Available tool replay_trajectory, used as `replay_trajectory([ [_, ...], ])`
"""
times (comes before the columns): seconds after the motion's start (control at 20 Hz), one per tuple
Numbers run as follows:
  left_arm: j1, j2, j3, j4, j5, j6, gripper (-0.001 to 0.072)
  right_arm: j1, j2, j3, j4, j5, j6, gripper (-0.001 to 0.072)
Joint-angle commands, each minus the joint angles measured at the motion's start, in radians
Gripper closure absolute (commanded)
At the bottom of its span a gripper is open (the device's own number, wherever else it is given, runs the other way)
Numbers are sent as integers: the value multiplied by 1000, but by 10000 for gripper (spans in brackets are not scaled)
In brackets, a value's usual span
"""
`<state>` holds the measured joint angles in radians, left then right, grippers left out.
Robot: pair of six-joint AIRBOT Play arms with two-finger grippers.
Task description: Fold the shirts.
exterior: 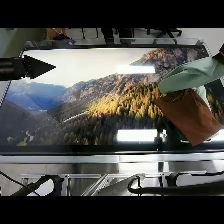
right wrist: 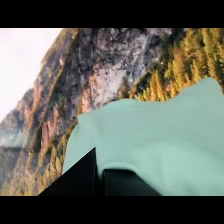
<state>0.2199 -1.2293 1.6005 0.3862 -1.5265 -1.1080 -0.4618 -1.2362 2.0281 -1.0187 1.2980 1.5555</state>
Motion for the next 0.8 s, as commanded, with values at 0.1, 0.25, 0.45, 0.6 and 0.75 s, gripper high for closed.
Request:
replay_trajectory([
  [0.1, 1, -3, -3, -15, 39, 19, 694, 0, -98, 0, 264, -358, -187, 695],
  [0.25, 1, -3, -3, -15, 71, 19, 694, -10, -150, 2, 432, -473, -360, 695],
  [0.45, 0, -3, -3, -16, 140, 37, 693, -62, -177, 26, 482, -458, -504, 695],
  [0.6, -5, -5, -3, -16, 163, 37, 693, -113, -177, 26, 481, -322, -543, 695],
  [0.75, -27, -5, -3, -15, 164, 37, 693, -158, -169, 26, 472, -100, -510, 694],
])
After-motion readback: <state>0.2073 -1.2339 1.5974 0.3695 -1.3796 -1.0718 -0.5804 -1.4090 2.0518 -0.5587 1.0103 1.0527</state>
